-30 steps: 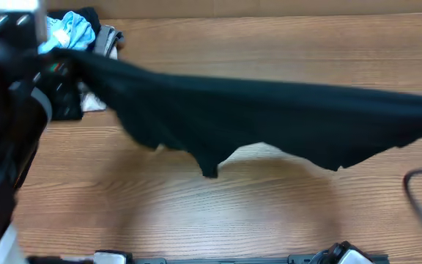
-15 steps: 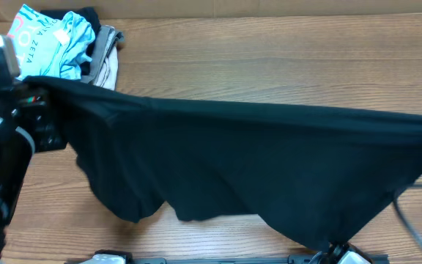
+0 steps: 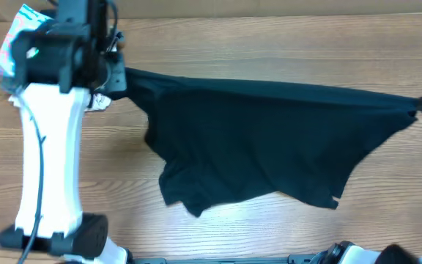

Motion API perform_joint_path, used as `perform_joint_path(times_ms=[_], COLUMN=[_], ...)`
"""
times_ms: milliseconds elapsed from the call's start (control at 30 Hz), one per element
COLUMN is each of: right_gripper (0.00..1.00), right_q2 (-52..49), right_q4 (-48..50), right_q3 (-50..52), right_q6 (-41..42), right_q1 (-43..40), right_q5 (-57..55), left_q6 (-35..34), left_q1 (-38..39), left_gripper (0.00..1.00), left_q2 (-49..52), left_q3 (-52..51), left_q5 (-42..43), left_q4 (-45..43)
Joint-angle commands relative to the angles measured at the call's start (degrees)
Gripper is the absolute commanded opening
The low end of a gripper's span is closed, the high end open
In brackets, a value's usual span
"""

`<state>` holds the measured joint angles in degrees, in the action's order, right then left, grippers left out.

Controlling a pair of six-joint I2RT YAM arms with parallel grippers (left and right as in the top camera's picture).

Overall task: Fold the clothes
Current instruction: 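Lay the stretched shirt flat on the table with both grippers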

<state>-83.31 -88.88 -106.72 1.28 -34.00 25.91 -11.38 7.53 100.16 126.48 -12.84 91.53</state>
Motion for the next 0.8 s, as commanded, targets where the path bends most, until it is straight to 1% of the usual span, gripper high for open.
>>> perform_joint_path(times_ms=[0, 100, 233, 367, 567, 667, 767], right_gripper=[0.04, 0.04, 0.04, 0.04, 0.04, 0.04, 0.04], right_q2=[-5.2, -11.5, -18.9, -24.9, -31.4, -33.6, -35.5], right_q4=[5.0, 11.6, 22.5, 33.8, 48.3, 53.3, 56.4], right_q3=[3.2, 3.7, 3.7, 3.7, 3.7, 3.7, 3.7], right_q6=[-1.1, -0.8, 2.7, 7.7, 9.5, 9.5, 9.5], right_q1=[2.3, 6.1, 10.5, 14.2, 18.2, 19.3, 19.9], right_q5=[-5.1, -5.3, -6.0, -10.2, -17.0, -17.8, -18.4], left_q6=[-1.7, -1.5, -1.4, -1.2, -1.3, -1.3, -1.3], left_q1=[-0.8, -0.8, -0.7, -0.7, 0.0, 0.2, 0.5], left_gripper=[0.04, 0.04, 0.04, 0.04, 0.04, 0.06, 0.09], left_q2=[4.3, 9.5, 15.0, 20.0, 27.3, 30.6, 33.9], left_q3=[-2.7, -3.0, -3.0, -3.0, -3.0, -3.0, -3.0], left_q5=[-4.7, -2.5, -0.9, 1.2, 2.5, 4.2, 5.3], left_q4=[-4.6, -11.9, -23.5, -37.0, -57.2, -64.2, -68.3])
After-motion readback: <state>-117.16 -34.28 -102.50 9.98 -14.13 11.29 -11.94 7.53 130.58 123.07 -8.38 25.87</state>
